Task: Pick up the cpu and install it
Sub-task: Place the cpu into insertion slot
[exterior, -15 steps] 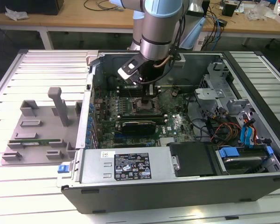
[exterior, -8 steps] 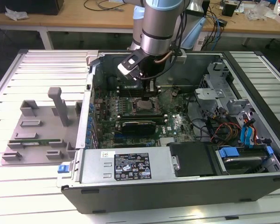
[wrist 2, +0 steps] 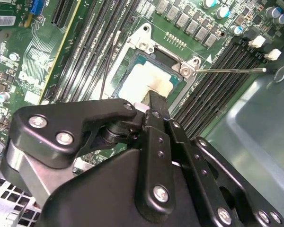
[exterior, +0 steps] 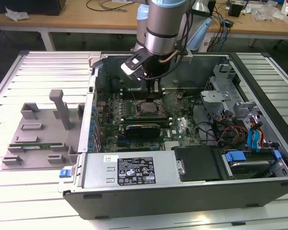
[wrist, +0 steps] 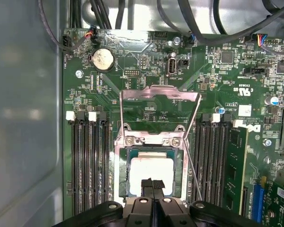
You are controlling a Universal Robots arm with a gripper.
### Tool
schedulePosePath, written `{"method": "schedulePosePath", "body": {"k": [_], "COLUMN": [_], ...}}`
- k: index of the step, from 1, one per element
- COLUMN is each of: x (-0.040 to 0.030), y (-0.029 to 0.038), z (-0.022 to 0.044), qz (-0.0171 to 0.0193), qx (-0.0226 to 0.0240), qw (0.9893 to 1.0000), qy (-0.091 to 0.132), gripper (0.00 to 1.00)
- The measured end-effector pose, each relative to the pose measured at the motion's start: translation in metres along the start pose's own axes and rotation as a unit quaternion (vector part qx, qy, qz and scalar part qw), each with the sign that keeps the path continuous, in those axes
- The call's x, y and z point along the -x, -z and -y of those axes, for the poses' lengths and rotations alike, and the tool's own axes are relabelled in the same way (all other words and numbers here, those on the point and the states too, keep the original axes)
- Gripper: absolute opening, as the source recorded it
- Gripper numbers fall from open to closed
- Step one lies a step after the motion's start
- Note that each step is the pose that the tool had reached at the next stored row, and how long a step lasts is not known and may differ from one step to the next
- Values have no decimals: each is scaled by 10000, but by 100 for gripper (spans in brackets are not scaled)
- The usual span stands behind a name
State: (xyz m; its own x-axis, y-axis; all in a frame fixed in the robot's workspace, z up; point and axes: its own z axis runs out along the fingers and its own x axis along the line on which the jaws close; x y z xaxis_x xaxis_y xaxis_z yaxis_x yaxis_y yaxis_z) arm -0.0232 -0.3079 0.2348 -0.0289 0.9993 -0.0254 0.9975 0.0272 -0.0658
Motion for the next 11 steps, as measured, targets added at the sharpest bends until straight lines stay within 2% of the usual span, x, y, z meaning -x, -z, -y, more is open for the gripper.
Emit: {"method": "schedulePosePath", "body": {"k": [11], "x": [3], "y": [107], "z": [7], "qz": [0], "qx": [0], "qw": [10000], "qy": [0], "gripper": [11]}}
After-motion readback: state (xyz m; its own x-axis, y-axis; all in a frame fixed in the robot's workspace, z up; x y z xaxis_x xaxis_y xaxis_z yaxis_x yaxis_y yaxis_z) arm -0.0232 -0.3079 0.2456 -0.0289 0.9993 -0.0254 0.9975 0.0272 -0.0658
